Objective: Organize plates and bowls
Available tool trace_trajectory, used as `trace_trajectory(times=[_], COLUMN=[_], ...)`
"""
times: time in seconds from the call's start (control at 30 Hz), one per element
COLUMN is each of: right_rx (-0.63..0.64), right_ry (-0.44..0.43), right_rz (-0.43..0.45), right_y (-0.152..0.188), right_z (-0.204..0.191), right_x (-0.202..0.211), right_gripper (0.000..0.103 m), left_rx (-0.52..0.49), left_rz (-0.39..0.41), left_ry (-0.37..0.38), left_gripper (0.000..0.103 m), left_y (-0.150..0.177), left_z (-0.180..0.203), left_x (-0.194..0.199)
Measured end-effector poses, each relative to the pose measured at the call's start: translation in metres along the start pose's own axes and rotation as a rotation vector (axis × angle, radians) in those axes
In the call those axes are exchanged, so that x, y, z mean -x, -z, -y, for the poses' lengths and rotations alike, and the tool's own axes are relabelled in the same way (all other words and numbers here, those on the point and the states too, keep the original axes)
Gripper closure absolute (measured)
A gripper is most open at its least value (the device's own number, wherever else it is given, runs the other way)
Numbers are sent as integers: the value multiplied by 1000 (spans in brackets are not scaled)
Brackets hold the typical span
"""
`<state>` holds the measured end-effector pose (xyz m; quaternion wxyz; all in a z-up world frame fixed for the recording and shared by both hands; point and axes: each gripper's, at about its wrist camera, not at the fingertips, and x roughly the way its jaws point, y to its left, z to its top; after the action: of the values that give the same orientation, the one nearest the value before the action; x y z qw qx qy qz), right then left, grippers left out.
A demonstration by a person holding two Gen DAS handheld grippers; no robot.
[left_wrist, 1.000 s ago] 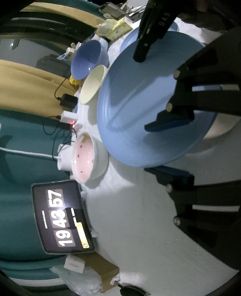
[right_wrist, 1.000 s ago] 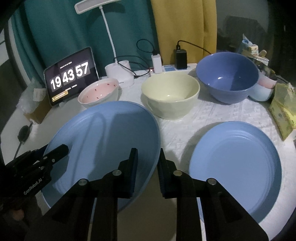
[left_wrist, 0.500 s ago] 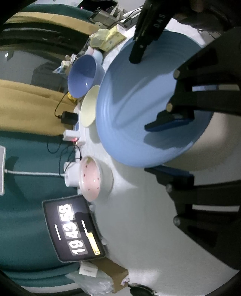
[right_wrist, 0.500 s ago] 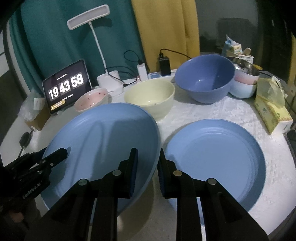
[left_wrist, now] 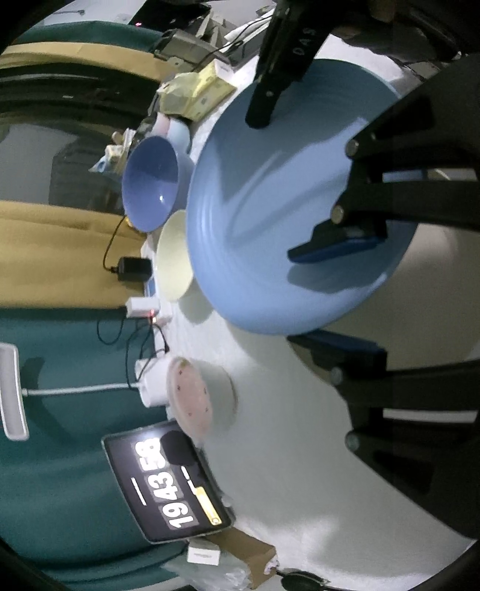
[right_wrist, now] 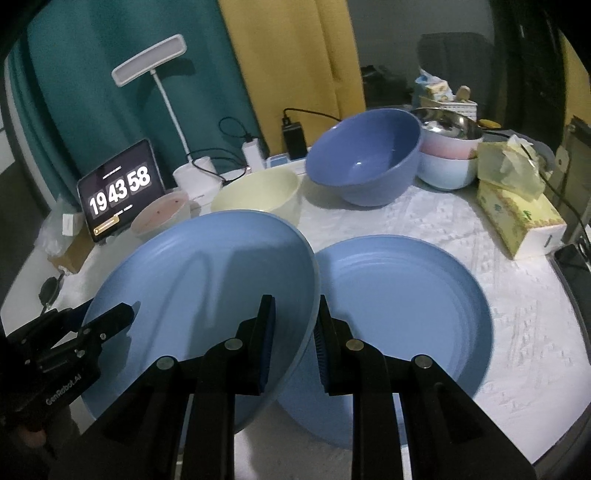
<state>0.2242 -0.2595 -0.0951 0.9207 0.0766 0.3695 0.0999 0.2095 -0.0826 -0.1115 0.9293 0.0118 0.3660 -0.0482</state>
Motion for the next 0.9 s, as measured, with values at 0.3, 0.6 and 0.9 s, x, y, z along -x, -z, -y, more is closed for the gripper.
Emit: trace_trajectory(times=[0.3,0.6,0.9], right_rx=[-42,-77,-104], right_ry=[22,43,77], right_rz=[1,-5,-15], right_y=[1,0,2], right_z=[39,69,97], right_x=[3,-2,-8], right_gripper=[81,81,81], left_rx=[-48,-85,-123], left_rz=[-17,-41,-82], left_ry=[20,40,66], left_gripper=[66,66,66], left_y=[-4,-8,-9], left_z=[36,64,88], left_x=[-11,-28,-47])
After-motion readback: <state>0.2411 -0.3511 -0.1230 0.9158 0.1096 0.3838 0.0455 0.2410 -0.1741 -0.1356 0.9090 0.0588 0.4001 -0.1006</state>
